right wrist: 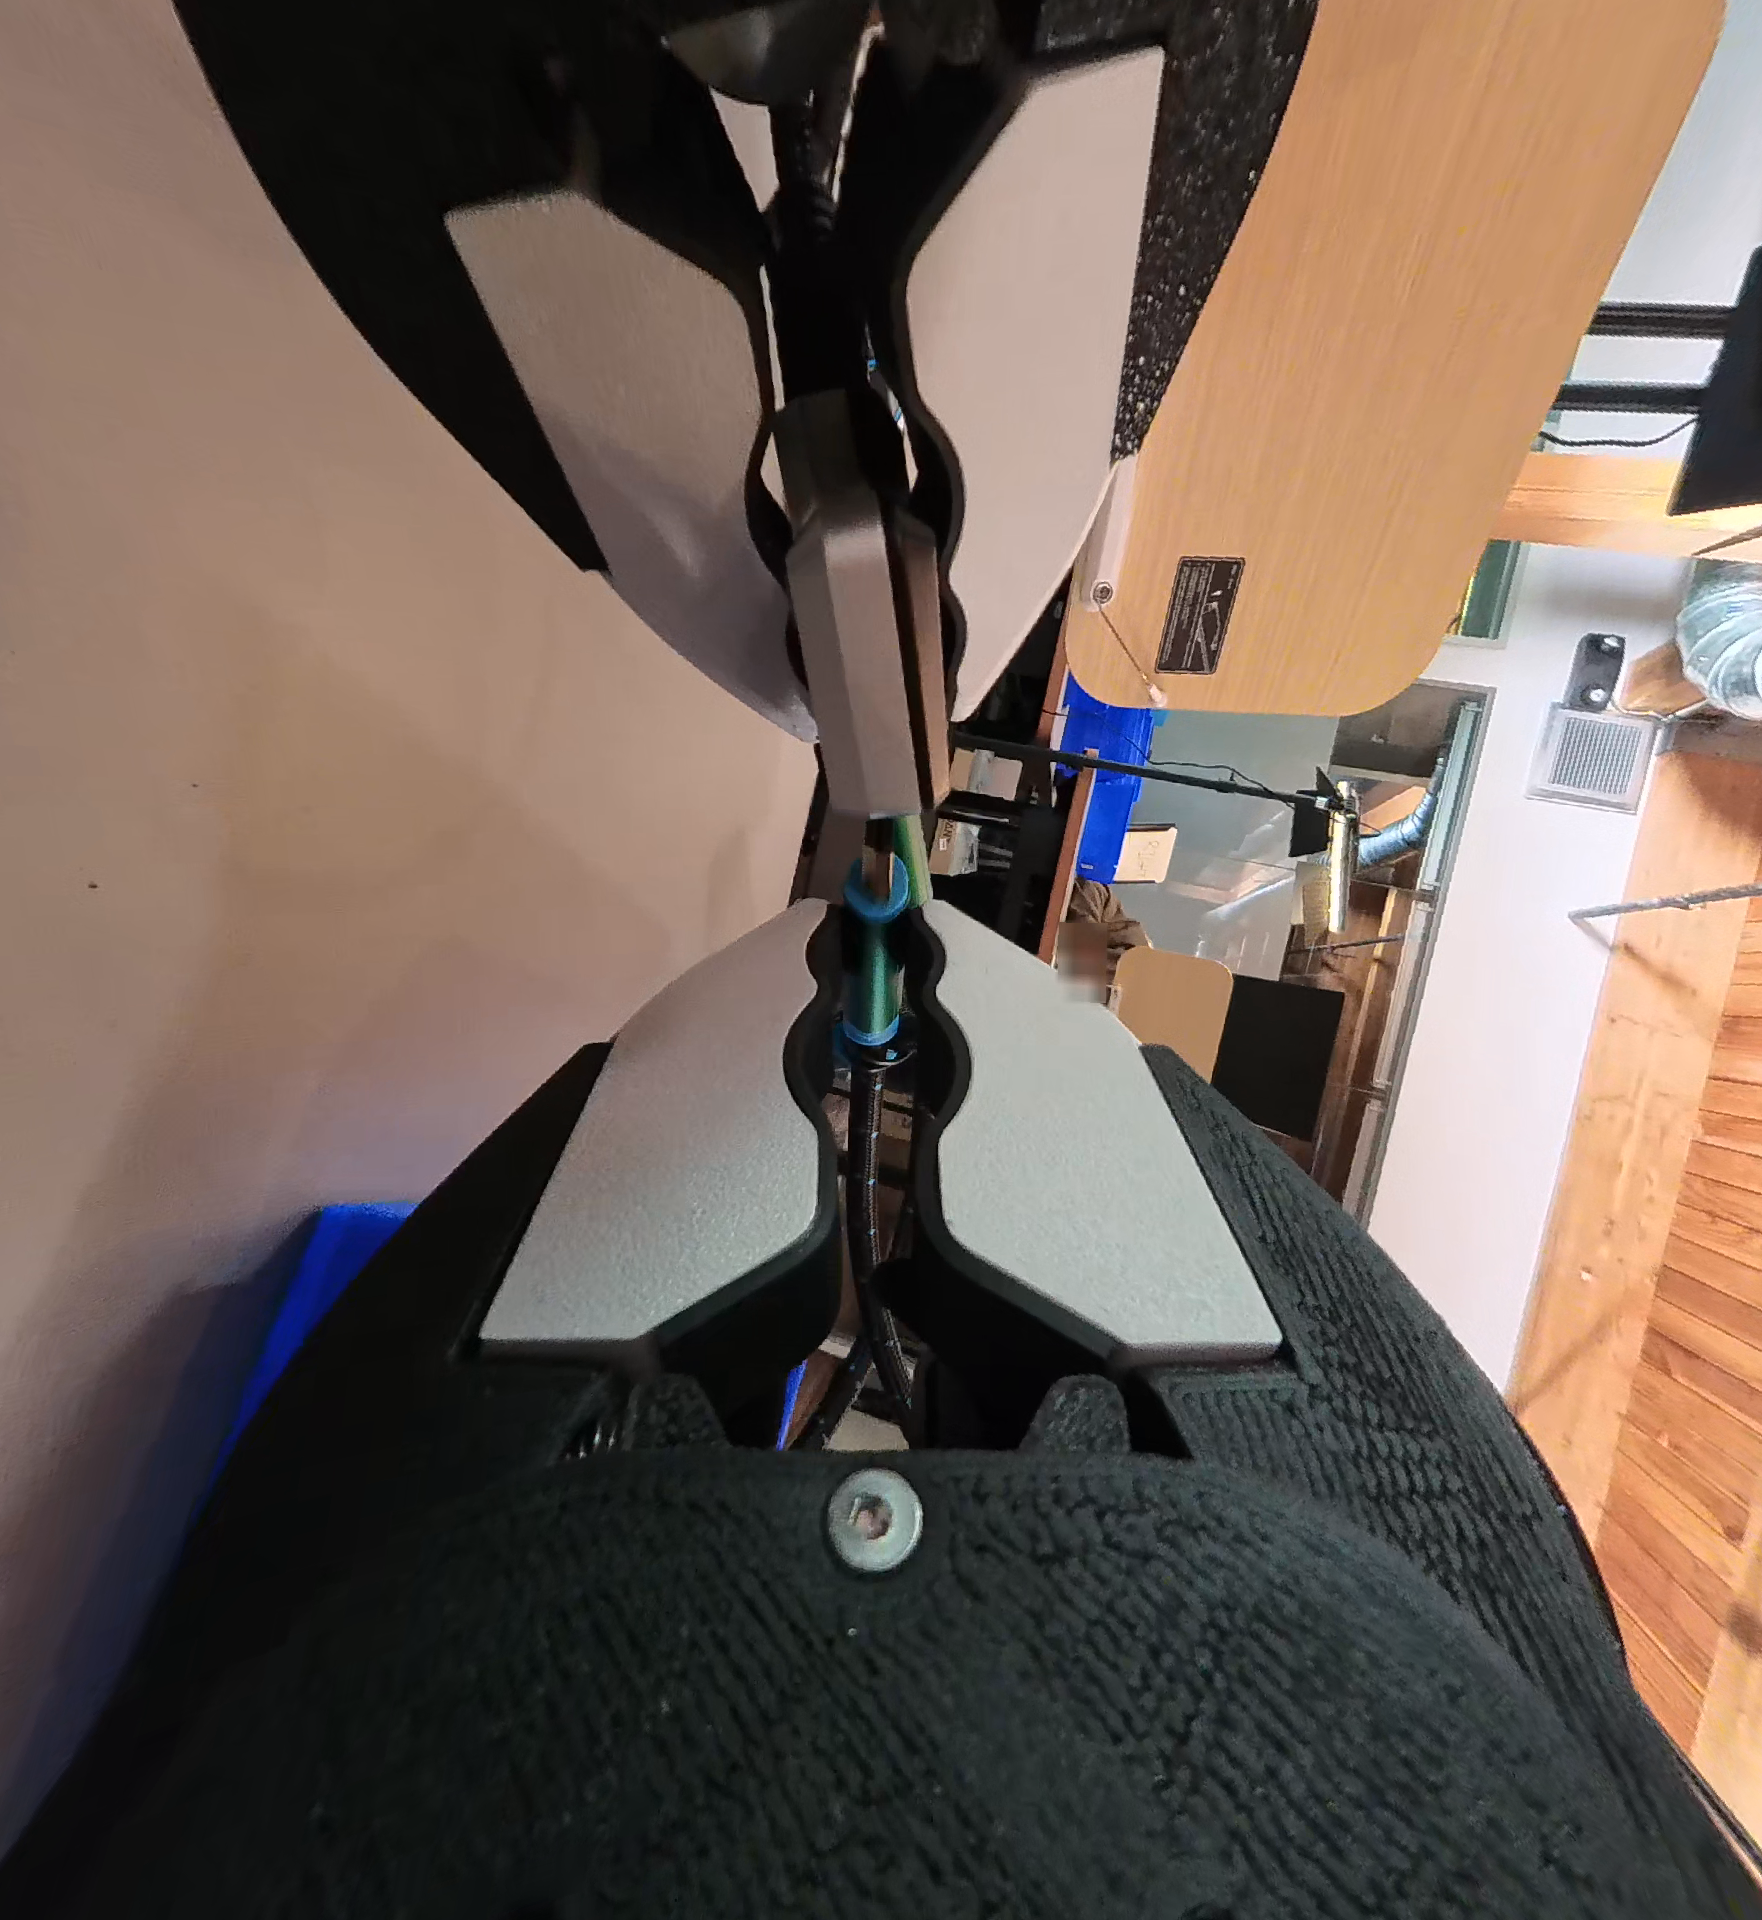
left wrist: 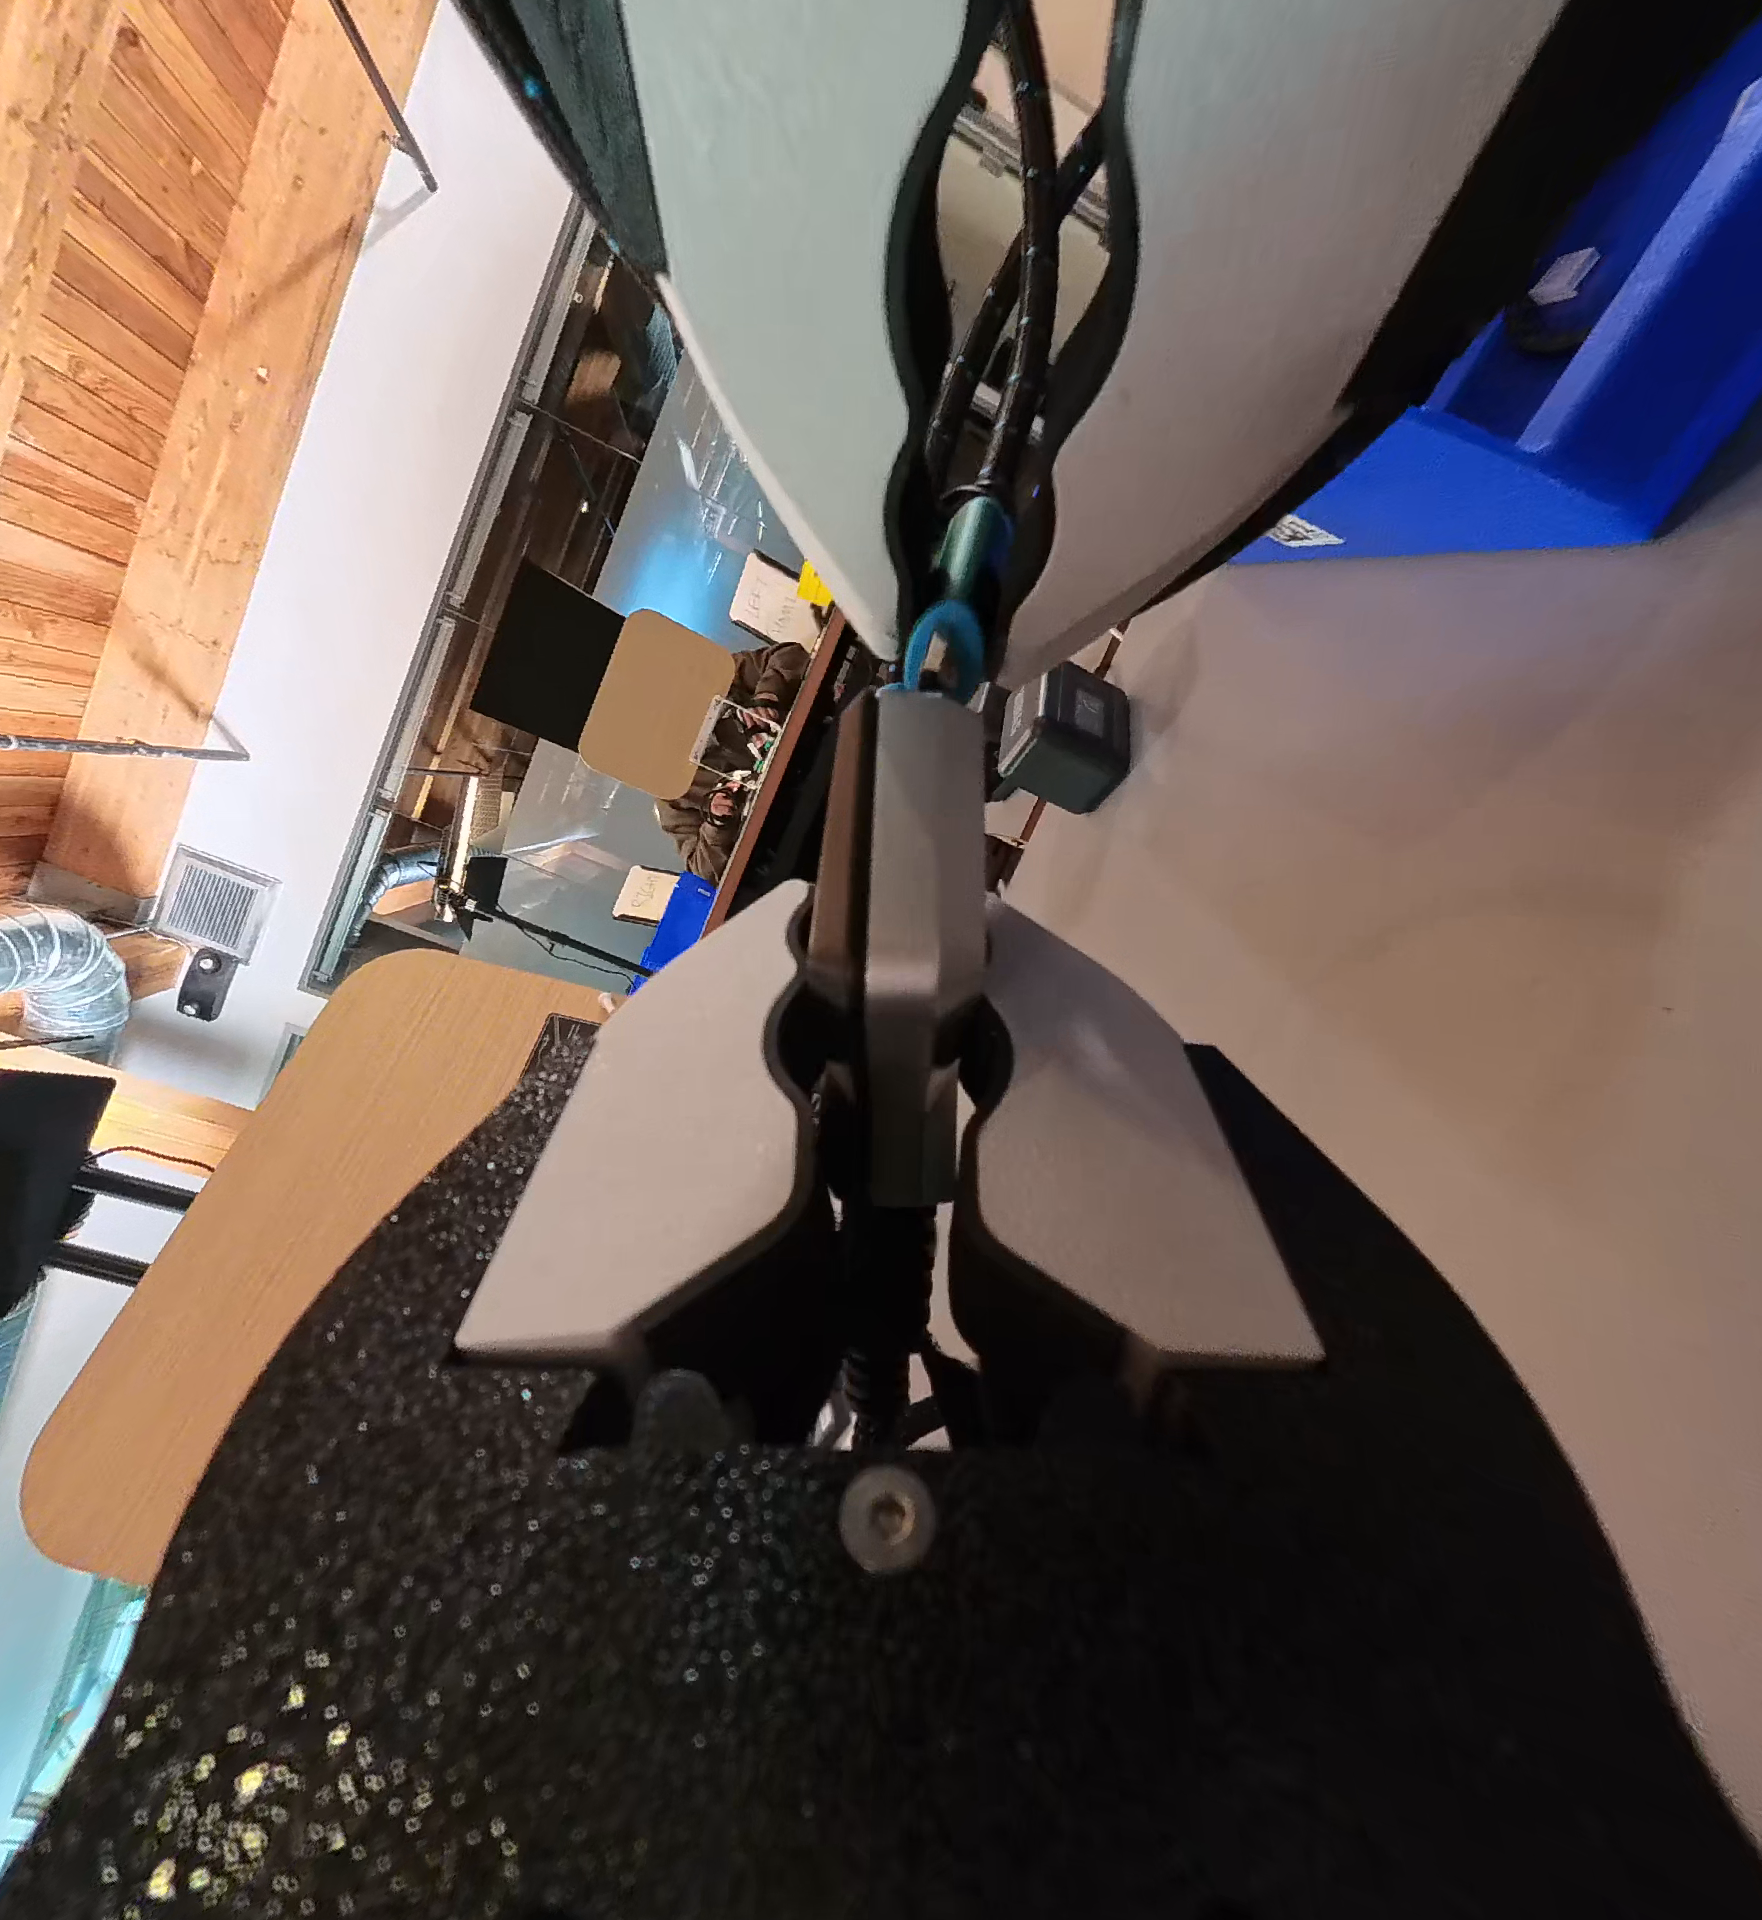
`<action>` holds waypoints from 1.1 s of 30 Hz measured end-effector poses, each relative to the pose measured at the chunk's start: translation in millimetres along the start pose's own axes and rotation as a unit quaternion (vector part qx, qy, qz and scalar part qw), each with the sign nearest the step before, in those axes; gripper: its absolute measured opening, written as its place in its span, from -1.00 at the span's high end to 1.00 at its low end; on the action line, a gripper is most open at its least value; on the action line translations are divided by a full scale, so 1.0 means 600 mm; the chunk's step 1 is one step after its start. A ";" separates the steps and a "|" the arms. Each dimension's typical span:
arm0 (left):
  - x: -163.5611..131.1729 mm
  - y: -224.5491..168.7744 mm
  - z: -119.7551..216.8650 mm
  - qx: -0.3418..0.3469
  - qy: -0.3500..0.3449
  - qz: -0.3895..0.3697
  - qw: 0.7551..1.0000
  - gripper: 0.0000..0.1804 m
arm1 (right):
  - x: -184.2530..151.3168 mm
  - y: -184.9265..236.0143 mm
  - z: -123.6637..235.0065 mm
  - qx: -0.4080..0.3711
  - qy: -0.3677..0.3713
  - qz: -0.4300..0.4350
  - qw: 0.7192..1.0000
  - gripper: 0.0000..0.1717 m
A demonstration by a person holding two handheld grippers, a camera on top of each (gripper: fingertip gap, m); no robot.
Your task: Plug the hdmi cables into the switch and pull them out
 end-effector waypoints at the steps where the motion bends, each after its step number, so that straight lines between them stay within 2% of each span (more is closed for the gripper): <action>1: 0.000 0.000 0.000 0.000 0.000 -0.001 1.000 0.75 | 0.000 0.000 -0.001 -0.001 -0.001 0.000 1.000 0.90; 15: -0.013 0.002 -0.005 -0.021 0.016 -0.001 1.000 0.76 | -0.019 -0.001 -0.009 -0.024 0.007 -0.001 1.000 0.88; 19: -0.039 0.016 -0.008 -0.080 0.038 0.051 0.995 0.76 | -0.034 -0.006 -0.007 -0.003 -0.024 -0.052 0.998 0.88; 21: -0.052 0.026 -0.010 -0.126 0.032 0.095 0.987 0.75 | -0.036 -0.008 -0.007 0.010 -0.048 -0.059 0.997 0.88; 25: -0.066 0.042 -0.010 -0.210 0.010 0.116 0.971 0.75 | -0.029 -0.016 -0.015 0.073 -0.117 -0.107 0.985 0.89; 27: -0.069 0.049 -0.008 -0.232 0.013 0.129 0.964 0.75 | -0.034 -0.022 -0.027 0.087 -0.104 -0.123 0.983 0.89; 29: -0.078 0.057 -0.005 -0.227 0.042 0.124 0.965 0.75 | -0.038 -0.022 -0.027 0.107 -0.103 -0.119 0.982 0.88; 31: -0.097 0.064 -0.001 -0.206 0.100 0.100 0.968 0.76 | -0.034 -0.021 -0.011 0.124 -0.147 -0.128 0.973 0.88; 33: -0.131 0.073 0.006 -0.171 0.170 0.075 0.968 0.75 | -0.036 -0.028 0.013 0.086 -0.171 -0.139 0.972 0.88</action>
Point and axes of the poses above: each gripper's, where its closed fingertips meet, z back along the fingers, x out of its top, y = z × x across the jaws, the point moved 10 cm from there along z, back along the fingers, and after that the axes turned 9 degrees about -z, right-handed, at the moved point
